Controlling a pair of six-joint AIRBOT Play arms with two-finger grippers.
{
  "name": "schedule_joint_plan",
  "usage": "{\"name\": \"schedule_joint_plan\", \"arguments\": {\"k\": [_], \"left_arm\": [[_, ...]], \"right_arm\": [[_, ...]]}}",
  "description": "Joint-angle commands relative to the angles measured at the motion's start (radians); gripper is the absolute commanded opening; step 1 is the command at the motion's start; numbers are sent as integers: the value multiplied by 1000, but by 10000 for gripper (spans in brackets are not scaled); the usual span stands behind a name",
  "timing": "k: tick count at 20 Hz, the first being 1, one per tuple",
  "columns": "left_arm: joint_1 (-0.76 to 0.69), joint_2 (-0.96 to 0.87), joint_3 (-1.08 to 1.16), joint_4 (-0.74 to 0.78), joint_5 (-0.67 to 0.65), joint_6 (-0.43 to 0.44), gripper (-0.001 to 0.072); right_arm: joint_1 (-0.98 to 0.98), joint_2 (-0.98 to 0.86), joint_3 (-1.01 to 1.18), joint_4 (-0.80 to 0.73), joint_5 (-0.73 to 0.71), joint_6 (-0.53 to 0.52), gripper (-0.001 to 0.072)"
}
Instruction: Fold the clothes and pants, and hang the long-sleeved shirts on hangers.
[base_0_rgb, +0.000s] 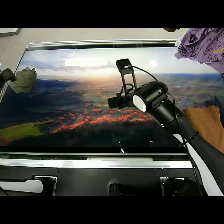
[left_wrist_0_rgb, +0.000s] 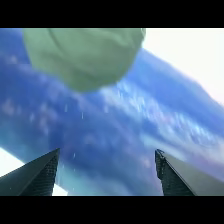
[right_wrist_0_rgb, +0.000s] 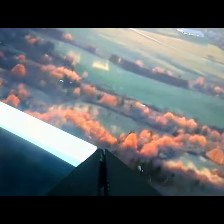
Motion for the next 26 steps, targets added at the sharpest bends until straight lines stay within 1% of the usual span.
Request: {"name": "schedule_joint_plan", "arguments": {"k": [1, 3, 5, 11, 16, 17, 18, 19, 21, 23, 25, 26], "left_arm": [[9, -151, 39, 4, 208, 13, 695], [9, -245, 90, 4, 266, 56, 695], [10, -339, 164, 5, 275, 77, 695], [24, -497, 321, 11, 273, 75, 694], [43, -566, 360, 27, 272, 71, 694], [50, -577, 360, 26, 272, 54, 679], [54, -586, 360, 26, 271, 23, 613], [60, -592, 360, 26, 264, -14, 421], [63, -594, 360, 21, 228, -70, 10], [59, -583, 375, 18, 162, -69, 12], [51, -539, 380, 17, 92, -35, 10], [37, -503, 380, 9, 27, 2, 10]], "right_arm": [[1, 0, 1, 0, 0, 0, 29], [1, 0, 1, 0, 1, 0, 29], [1, 0, 1, 0, 0, 0, 29], [1, 0, 1, 0, 1, 0, 29], [1, 0, 1, 0, 0, 0, 29], [1, 0, 1, 0, 0, 0, 29], [1, 0, 1, 0, 0, 0, 29], [1, 0, 1, 0, 1, 0, 29], [1, 0, 1, 0, 0, 0, 29], [1, 0, 1, 0, 0, 0, 29], [1, 0, 1, 0, 0, 0, 29], [1, 0, 1, 0, 0, 0, 29]]}}
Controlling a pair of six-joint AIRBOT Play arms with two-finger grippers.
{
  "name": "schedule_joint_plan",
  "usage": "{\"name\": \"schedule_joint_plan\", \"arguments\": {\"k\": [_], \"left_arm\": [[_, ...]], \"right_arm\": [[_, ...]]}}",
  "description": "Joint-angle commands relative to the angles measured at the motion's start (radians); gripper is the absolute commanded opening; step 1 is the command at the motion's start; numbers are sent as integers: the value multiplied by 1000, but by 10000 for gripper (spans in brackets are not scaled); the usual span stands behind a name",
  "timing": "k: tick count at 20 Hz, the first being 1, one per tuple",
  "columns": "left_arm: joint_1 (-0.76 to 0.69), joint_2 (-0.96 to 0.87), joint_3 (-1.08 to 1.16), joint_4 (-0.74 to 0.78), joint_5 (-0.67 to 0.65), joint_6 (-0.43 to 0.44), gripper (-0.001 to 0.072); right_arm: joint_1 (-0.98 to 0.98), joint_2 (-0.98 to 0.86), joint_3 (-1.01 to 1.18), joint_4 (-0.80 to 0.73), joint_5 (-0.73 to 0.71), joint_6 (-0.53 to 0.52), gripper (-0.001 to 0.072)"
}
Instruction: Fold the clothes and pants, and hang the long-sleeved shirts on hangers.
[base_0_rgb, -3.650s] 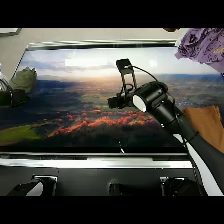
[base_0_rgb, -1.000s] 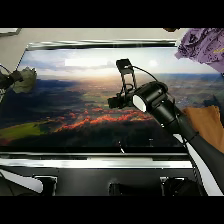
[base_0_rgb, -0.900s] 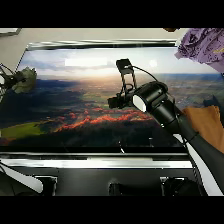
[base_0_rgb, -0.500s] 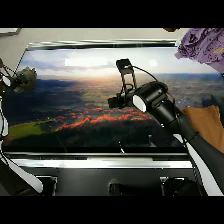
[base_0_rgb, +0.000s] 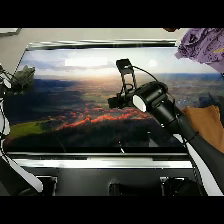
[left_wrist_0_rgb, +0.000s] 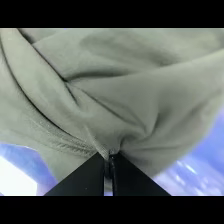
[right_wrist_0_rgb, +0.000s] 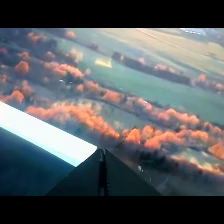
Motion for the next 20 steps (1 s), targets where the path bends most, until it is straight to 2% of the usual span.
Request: {"name": "schedule_joint_plan", "arguments": {"k": [1, 3, 6, 10, 12, 16, 20], "left_arm": [[-34, 90, 6, -23, -216, 67, 9], [-98, 187, -16, -23, -402, 101, 9], [-220, 386, -85, -23, -492, 76, 8], [-406, 595, -89, -30, -714, -14, 9], [-502, 660, -89, -86, -801, -68, 9], [-698, 715, -90, -109, -877, -219, 9], [-855, 712, -198, -108, -879, -262, 9]], "right_arm": [[1, 0, 1, 0, 0, 0, 29], [1, 0, 1, 0, 0, 0, 29], [1, 0, 1, 0, 0, 0, 29], [1, 0, 1, 0, 0, 0, 29], [1, 0, 1, 0, 0, 0, 29], [1, 0, 1, 0, 0, 0, 29], [1, 0, 1, 0, 0, 0, 29]]}}
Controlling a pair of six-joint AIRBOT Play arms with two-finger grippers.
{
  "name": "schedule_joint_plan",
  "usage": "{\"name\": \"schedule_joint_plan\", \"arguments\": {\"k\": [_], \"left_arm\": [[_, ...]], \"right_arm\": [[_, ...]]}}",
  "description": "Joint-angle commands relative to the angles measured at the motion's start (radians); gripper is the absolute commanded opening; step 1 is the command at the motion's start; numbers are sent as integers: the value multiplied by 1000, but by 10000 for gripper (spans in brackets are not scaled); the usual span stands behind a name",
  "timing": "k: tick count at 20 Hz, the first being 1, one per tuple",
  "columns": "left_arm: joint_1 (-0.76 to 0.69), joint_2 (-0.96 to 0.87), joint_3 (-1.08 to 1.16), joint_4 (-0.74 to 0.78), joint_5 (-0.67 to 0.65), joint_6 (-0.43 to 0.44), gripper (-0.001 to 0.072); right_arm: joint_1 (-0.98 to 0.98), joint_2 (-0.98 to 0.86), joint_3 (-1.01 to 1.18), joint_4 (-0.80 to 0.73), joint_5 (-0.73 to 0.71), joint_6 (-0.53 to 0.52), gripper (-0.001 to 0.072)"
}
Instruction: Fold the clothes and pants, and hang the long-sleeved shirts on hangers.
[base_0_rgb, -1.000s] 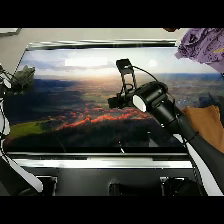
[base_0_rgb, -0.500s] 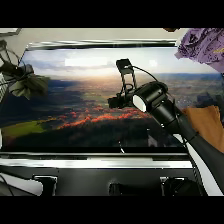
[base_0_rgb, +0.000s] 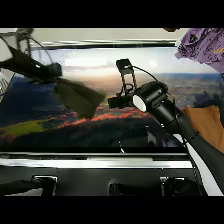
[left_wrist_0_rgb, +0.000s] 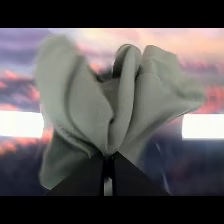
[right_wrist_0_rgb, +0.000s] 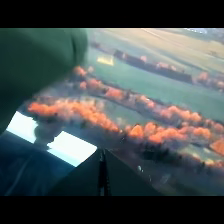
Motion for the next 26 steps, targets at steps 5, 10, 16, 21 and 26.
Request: {"name": "schedule_joint_plan", "arguments": {"k": [5, 10, 16, 21, 26], "left_arm": [[-215, 13, -360, -24, 149, -81, 377], [-125, 45, -395, -71, 176, 9, 687], [153, 149, -380, -71, 160, 146, 678], [272, 145, -380, -72, 165, 156, 678], [288, 117, -381, -69, 199, 156, 680]], "right_arm": [[1, 0, 1, 0, 0, 0, 29], [1, 0, 1, 1, -3, 1, 29], [1, 5, 2, 21, -24, 4, 29], [1, 10, 2, 26, -94, 4, 29], [-81, 15, -12, 84, 12, 144, 250]]}}
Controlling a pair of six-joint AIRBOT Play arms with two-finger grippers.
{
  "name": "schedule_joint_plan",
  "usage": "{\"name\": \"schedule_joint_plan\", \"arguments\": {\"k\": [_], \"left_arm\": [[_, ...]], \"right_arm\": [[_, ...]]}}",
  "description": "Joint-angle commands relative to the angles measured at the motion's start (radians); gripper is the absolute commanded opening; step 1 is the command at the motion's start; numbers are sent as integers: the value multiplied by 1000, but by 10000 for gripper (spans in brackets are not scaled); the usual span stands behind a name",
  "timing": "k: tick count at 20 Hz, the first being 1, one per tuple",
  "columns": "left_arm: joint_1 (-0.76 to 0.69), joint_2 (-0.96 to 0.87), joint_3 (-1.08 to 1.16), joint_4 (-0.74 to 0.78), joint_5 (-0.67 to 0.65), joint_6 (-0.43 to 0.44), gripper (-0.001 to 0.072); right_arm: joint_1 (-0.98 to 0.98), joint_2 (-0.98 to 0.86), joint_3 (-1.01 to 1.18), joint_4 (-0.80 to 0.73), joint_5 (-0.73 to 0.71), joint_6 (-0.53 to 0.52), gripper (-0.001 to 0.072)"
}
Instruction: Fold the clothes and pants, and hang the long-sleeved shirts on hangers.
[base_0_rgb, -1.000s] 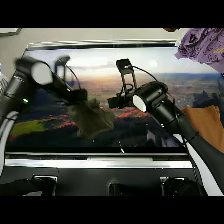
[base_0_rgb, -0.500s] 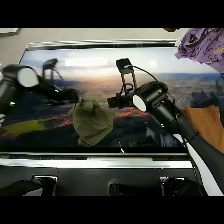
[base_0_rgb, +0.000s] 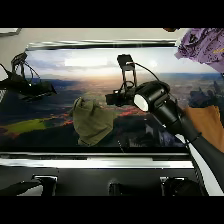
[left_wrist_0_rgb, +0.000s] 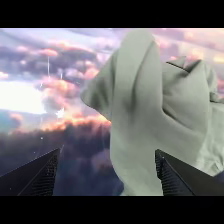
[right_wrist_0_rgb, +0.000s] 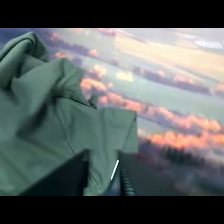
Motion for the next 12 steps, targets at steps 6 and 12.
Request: {"name": "schedule_joint_plan", "arguments": {"k": [6, 12], "left_arm": [[18, -87, 0, 3, 35, 7, 679], [18, -128, 0, 3, 35, 7, 679]], "right_arm": [[-343, -21, -420, 920, -52, -313, 391], [-340, -163, -524, 1155, -56, -532, 524]]}}
